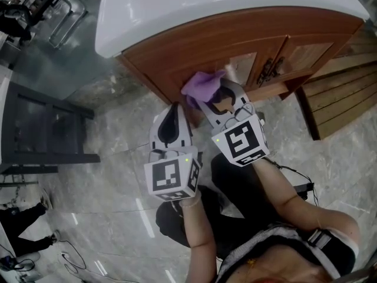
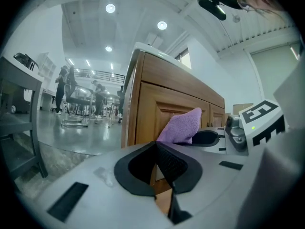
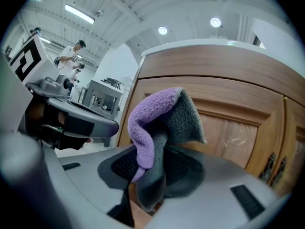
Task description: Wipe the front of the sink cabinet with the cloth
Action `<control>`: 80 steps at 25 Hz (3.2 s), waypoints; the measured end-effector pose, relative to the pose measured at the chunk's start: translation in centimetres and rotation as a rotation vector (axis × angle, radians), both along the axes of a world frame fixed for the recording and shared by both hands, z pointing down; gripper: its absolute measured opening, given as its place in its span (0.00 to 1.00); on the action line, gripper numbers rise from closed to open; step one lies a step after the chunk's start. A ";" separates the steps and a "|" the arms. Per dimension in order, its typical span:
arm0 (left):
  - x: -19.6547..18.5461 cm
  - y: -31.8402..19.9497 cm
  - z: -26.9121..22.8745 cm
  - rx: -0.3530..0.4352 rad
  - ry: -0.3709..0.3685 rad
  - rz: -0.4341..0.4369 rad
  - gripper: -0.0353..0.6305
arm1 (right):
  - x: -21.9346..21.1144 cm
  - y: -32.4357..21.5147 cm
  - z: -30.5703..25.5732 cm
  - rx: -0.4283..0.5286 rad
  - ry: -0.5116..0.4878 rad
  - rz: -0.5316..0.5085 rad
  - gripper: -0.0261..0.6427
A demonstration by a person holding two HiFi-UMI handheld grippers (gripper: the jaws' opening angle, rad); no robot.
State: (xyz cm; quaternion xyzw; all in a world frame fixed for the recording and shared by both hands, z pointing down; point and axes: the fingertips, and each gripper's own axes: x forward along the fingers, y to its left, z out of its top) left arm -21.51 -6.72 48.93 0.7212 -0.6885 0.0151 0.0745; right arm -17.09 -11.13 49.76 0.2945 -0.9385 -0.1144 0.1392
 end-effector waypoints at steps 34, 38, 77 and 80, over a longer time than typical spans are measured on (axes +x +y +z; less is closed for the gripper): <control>4.4 -2.1 1.0 -0.020 -0.014 0.088 0.06 | 7.9 -3.4 0.9 0.002 0.018 0.192 0.31; 4.4 -2.1 0.9 -0.015 -0.011 0.093 0.06 | 8.5 -3.5 0.9 0.006 0.027 0.213 0.31; 2.5 -0.8 2.4 -0.065 -0.015 0.050 0.06 | 12.2 -4.7 0.9 0.054 0.064 0.314 0.31; 1.9 -0.4 2.8 -0.074 -0.013 0.039 0.06 | 11.3 -3.8 1.4 0.049 0.076 0.280 0.31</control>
